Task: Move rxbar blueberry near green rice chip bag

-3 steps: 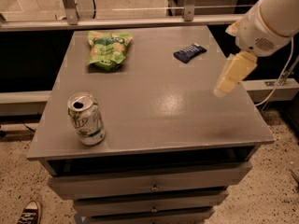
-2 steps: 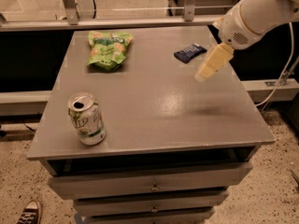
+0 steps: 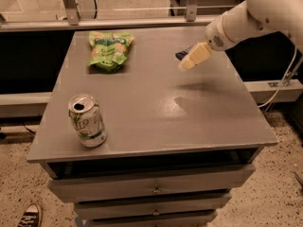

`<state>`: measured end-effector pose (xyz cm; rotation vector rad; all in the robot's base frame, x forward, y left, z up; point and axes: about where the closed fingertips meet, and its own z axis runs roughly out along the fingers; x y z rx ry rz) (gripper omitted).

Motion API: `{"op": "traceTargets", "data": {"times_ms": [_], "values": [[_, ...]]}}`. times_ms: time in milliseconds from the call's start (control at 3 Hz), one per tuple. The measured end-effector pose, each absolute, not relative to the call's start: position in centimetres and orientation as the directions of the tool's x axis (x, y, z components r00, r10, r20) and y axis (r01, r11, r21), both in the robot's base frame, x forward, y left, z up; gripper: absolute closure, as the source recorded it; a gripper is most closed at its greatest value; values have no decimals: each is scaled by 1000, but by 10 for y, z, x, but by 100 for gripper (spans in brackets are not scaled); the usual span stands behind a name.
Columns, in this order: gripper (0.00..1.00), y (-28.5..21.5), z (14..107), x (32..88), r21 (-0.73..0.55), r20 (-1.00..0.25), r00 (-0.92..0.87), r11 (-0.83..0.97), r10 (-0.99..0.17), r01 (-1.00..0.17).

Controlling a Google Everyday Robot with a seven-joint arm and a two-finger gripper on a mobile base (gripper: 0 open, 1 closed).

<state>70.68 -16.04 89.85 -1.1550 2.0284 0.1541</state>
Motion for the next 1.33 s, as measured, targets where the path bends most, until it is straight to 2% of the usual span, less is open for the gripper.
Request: {"op": "traceTargets", "data": {"times_ms": [1000,1333], "values": [[0,-163,845,783,-117,-773,-434,777,-462,-619],[16,-165,832,795,-41,-788,-471,798,-396,-601]]}}
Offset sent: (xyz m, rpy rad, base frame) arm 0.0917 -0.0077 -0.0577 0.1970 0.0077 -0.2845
